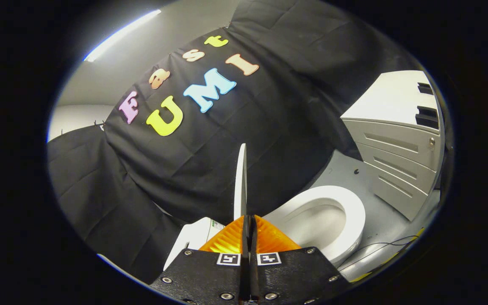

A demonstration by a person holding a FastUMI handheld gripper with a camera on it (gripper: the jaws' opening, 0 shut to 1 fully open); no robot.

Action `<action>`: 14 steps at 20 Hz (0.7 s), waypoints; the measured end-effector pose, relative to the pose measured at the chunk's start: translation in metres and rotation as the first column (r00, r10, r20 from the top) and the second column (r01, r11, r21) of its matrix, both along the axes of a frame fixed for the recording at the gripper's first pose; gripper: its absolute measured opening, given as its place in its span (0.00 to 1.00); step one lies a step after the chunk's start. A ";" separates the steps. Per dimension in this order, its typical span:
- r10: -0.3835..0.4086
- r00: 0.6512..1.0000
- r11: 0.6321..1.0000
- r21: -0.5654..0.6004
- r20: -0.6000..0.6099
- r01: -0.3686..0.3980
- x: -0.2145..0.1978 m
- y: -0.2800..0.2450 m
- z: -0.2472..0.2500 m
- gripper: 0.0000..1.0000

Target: Open the toilet lid.

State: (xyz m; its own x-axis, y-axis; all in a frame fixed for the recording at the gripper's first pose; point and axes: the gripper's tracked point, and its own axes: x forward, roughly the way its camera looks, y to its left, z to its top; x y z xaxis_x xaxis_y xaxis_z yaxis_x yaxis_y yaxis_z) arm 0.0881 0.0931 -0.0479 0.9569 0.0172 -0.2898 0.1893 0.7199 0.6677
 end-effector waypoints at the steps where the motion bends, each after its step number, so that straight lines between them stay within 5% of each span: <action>1: 0.008 1.000 1.000 -0.004 0.011 -0.008 0.001 0.005 0.006 0.00; 14: 0.121 0.991 0.982 -0.154 0.057 -0.111 0.016 0.075 0.057 0.00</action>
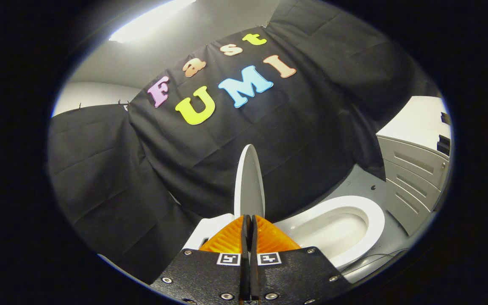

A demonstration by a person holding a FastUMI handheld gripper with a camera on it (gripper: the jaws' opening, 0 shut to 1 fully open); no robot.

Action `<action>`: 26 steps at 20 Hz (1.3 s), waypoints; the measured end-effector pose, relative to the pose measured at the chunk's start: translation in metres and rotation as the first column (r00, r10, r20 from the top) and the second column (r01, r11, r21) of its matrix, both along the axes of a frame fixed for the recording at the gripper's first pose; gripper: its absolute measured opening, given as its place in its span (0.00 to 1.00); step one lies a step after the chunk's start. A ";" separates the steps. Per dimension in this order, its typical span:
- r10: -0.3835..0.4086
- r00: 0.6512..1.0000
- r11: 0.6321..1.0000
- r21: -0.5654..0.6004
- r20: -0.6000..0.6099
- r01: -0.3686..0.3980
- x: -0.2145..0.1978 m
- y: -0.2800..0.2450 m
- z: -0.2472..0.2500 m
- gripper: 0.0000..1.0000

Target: Open the toilet lid.

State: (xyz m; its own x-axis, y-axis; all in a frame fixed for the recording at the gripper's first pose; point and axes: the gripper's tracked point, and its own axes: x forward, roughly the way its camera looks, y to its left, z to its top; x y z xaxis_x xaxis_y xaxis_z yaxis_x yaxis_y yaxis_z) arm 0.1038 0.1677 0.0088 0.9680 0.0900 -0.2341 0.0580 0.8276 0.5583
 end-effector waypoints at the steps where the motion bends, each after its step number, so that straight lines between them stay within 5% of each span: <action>1: 0.008 1.000 1.000 -0.012 0.008 -0.008 0.002 0.004 0.004 0.00; 26: 0.196 0.979 0.971 -0.150 0.063 -0.185 0.012 0.141 0.038 0.00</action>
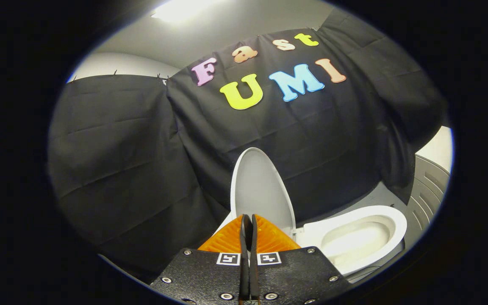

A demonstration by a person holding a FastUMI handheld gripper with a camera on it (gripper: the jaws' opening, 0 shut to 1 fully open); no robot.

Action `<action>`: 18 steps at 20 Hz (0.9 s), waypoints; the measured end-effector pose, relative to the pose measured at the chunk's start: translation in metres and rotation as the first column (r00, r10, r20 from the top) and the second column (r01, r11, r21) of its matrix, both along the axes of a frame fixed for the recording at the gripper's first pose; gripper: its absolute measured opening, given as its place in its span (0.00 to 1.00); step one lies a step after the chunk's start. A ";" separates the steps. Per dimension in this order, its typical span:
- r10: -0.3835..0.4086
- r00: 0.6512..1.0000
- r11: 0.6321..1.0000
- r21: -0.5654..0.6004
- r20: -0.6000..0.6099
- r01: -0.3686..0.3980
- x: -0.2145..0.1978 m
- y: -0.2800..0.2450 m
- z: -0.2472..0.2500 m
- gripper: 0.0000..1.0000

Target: Open the toilet lid.

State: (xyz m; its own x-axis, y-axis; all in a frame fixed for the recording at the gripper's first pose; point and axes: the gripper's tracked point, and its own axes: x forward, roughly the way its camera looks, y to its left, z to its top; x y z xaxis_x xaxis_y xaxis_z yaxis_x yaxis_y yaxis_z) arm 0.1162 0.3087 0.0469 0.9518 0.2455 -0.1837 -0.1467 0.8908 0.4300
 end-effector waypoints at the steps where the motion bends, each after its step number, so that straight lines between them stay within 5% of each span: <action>1: 0.007 1.000 1.000 0.001 0.002 -0.007 0.001 0.005 0.000 0.00; 11: 0.094 0.996 0.995 -0.022 -0.003 -0.094 0.005 0.061 -0.002 0.01; 18: 0.224 0.974 0.974 -0.045 0.010 -0.224 0.008 0.105 -0.009 0.01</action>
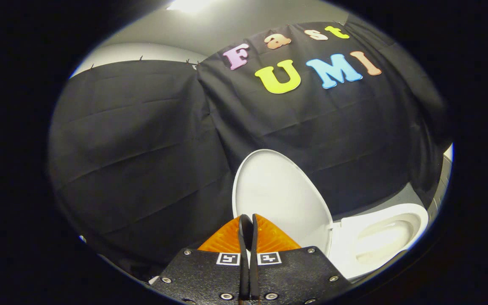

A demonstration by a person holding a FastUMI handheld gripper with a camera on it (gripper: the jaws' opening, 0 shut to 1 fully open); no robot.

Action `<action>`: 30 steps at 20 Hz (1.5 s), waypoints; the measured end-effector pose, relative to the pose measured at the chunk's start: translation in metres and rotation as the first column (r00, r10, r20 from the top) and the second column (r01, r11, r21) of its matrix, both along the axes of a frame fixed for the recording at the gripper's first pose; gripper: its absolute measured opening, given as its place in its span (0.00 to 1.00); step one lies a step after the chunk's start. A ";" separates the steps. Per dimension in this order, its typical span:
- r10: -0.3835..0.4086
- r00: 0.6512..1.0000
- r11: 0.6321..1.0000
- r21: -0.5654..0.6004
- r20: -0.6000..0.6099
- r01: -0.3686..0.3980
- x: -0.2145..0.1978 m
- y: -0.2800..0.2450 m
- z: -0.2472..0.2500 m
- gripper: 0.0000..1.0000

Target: Open the toilet lid.

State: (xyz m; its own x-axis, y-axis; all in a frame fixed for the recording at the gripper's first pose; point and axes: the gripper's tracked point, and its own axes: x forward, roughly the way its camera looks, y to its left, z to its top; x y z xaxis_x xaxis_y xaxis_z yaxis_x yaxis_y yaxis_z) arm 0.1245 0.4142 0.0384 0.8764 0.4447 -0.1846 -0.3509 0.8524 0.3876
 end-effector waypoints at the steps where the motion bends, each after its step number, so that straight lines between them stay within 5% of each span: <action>1: 0.007 1.000 1.000 -0.013 -0.001 -0.007 0.001 0.003 0.000 0.01; 7: 0.066 0.996 0.989 -0.139 0.053 -0.058 -0.004 0.008 0.013 0.08; 8: 0.090 0.993 0.985 -0.151 0.079 -0.077 -0.005 0.010 0.020 0.17; 11: 0.109 0.973 0.985 -0.157 0.205 -0.077 -0.023 -0.005 0.061 0.82; 13: 0.091 0.964 0.985 -0.167 0.249 -0.050 -0.033 -0.026 0.080 0.94; 20: -0.057 0.949 0.987 -0.126 0.310 0.101 -0.067 -0.127 0.125 0.93; 30: -0.209 0.916 0.928 -0.225 0.343 0.296 -0.099 -0.256 0.114 0.94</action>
State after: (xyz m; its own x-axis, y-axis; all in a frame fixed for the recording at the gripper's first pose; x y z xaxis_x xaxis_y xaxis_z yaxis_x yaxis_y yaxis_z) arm 0.0260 0.1586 0.1523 0.9844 0.1729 0.0325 -0.1741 0.9839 0.0408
